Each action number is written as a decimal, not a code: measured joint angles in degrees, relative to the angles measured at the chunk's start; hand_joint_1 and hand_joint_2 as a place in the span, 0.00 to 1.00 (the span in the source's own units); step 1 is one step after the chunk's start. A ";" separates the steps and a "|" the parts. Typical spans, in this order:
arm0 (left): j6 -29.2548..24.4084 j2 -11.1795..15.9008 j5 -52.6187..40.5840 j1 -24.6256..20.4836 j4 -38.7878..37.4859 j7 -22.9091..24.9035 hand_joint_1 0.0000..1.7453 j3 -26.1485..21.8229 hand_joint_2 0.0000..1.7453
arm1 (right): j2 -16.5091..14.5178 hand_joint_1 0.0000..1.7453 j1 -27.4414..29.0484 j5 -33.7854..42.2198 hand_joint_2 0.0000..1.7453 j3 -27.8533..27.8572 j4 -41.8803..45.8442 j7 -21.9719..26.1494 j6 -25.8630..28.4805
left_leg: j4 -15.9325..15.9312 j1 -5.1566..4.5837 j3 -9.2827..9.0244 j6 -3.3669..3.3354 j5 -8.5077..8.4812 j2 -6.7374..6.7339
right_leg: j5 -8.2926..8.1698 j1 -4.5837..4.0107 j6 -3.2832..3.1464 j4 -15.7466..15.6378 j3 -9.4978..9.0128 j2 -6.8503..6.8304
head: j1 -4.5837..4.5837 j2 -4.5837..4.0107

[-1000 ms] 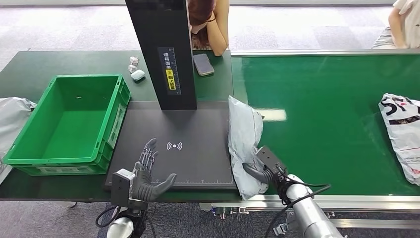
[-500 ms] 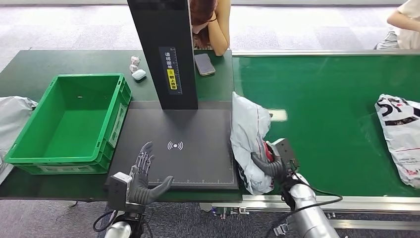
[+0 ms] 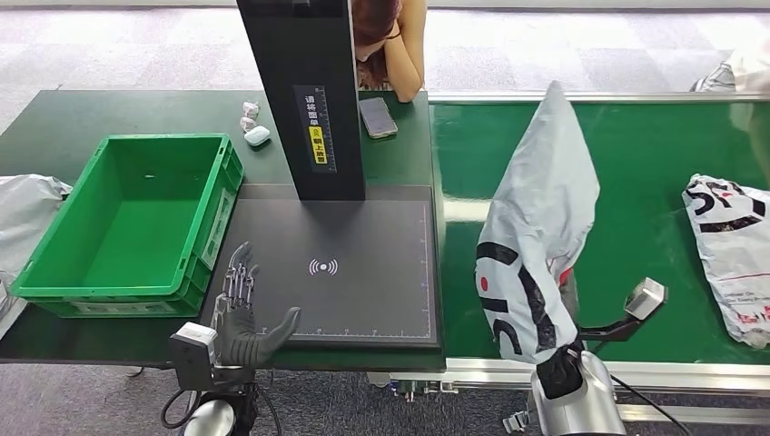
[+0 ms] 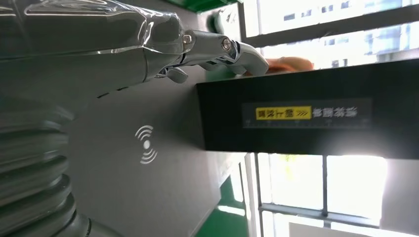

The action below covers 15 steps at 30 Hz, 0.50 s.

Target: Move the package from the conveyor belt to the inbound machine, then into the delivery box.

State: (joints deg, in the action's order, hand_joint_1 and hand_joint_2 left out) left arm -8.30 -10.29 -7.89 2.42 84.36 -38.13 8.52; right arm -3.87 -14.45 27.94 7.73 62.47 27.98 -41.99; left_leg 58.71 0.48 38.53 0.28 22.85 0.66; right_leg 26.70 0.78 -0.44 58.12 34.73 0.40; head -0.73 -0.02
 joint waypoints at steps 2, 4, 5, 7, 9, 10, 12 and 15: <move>-1.35 0.00 -0.48 -0.09 1.03 -0.47 0.00 0.00 1.00 | -0.59 1.00 0.64 5.34 1.00 -0.03 2.39 -2.39 -3.18 | 0.00 0.00 0.00 0.00 0.00 -0.01 | 0.00 -0.01 -0.01 0.01 0.00 0.01 | -0.01 0.00; -3.03 0.00 -1.49 -0.31 2.10 -0.76 0.00 0.00 1.00 | -1.23 1.00 0.69 9.42 1.00 -0.37 3.74 -5.44 -5.18 | -0.01 0.01 0.00 0.00 0.00 -0.01 | 0.00 -0.01 -0.01 0.02 0.00 0.02 | -0.01 0.00; -3.81 0.00 -1.96 -0.49 2.61 -0.90 0.00 0.00 1.00 | -1.53 1.00 0.39 11.08 1.00 -0.71 3.78 -7.15 -5.94 | -0.01 0.01 0.00 0.01 0.00 -0.02 | 0.00 -0.02 -0.01 0.03 0.00 0.03 | -0.01 0.00; -4.75 -0.01 -2.39 -1.06 3.68 -1.03 0.00 0.00 1.00 | -2.20 1.00 -1.12 13.74 1.00 -1.80 2.30 -9.91 -7.47 | -0.01 0.02 0.00 0.04 -0.03 -0.03 | -0.01 -0.02 -0.03 0.05 0.01 0.05 | 0.00 0.00; -4.88 -0.09 -2.26 -1.69 4.54 -1.12 0.00 0.03 1.00 | -2.94 1.00 -3.53 16.99 1.00 -3.02 -0.99 -11.57 -10.51 | -0.01 0.04 -0.01 0.09 -0.09 -0.03 | -0.02 -0.02 -0.05 0.06 0.02 0.06 | 0.00 0.00; -4.80 -0.15 -2.12 -1.98 4.83 -1.20 0.00 0.06 1.00 | -3.37 1.00 -4.87 19.35 1.00 -3.55 -3.02 -12.32 -12.69 | -0.01 0.05 -0.01 0.10 -0.12 -0.02 | -0.04 -0.02 -0.06 0.07 0.02 0.05 | 0.00 0.00; -4.51 -0.25 -1.77 -2.68 5.12 -1.29 0.00 0.22 1.00 | -4.46 1.00 -7.83 25.17 1.00 -4.43 -7.59 -14.61 -16.67 | -0.01 0.06 0.00 0.12 -0.16 -0.02 | -0.07 -0.02 -0.10 0.09 0.04 0.04 | 0.01 0.00; -4.16 -0.28 -1.30 -4.22 5.15 -1.30 0.00 0.57 1.00 | -6.28 1.00 -12.82 32.37 1.00 -5.22 -14.70 -18.63 -17.93 | -0.01 0.06 -0.01 0.13 -0.19 -0.05 | -0.11 -0.02 -0.15 0.12 0.07 0.07 | -0.01 0.00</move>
State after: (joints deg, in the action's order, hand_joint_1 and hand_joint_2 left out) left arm -12.45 -10.58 -9.19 -1.79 89.50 -39.43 9.10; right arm -10.16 -27.26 60.30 2.51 47.77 9.35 -59.92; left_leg 58.70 0.55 38.51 0.41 22.66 0.61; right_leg 26.59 0.76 -0.59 58.24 34.80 0.48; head -0.73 -0.02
